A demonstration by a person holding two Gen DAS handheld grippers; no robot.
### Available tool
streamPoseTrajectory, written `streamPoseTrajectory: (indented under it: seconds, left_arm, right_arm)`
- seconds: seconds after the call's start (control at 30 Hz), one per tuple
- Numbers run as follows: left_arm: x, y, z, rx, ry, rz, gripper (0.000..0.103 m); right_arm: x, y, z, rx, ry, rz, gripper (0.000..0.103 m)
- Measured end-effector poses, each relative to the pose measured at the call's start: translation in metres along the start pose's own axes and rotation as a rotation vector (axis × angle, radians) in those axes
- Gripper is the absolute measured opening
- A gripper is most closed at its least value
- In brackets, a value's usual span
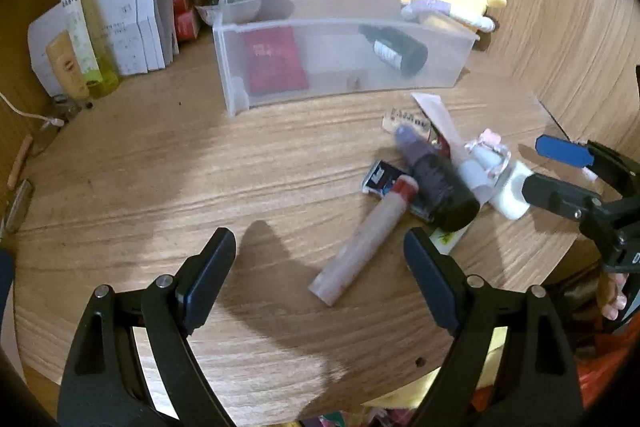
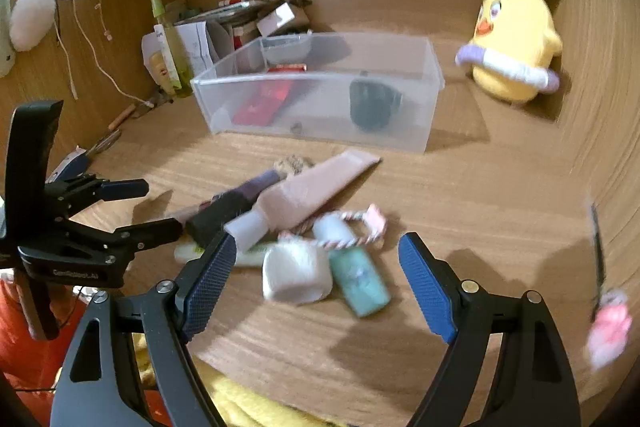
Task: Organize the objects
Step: 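Grasp the white tube with red cap with the left gripper while the right grasps the white tape roll, then lift the white tube with the left gripper while the right lifts the tape roll toward the box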
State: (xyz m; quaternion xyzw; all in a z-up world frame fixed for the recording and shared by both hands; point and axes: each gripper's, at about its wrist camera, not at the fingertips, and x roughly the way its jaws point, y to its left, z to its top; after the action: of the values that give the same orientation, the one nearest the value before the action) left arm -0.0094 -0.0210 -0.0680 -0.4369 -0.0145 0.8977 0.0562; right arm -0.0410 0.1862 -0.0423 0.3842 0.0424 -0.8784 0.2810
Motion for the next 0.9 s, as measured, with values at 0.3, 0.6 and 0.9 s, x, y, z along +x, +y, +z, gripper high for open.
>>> streamPoseTrajectory:
  seconds: [0.3, 0.6, 0.9]
  left_arm:
    - [0.008, -0.006, 0.005, 0.007, -0.005, -0.037, 0.068]
    - [0.01, -0.006, 0.007, 0.016, -0.027, -0.015, 0.038]
    - [0.009, 0.002, 0.007, -0.007, -0.032, -0.014, 0.014]
  right_arm:
    - [0.003, -0.001, -0.007, 0.013, 0.013, 0.015, 0.071]
    - [0.008, 0.007, -0.007, -0.031, 0.036, 0.013, 0.042]
    - [0.005, 0.009, -0.009, -0.037, 0.036, 0.022, 0.036]
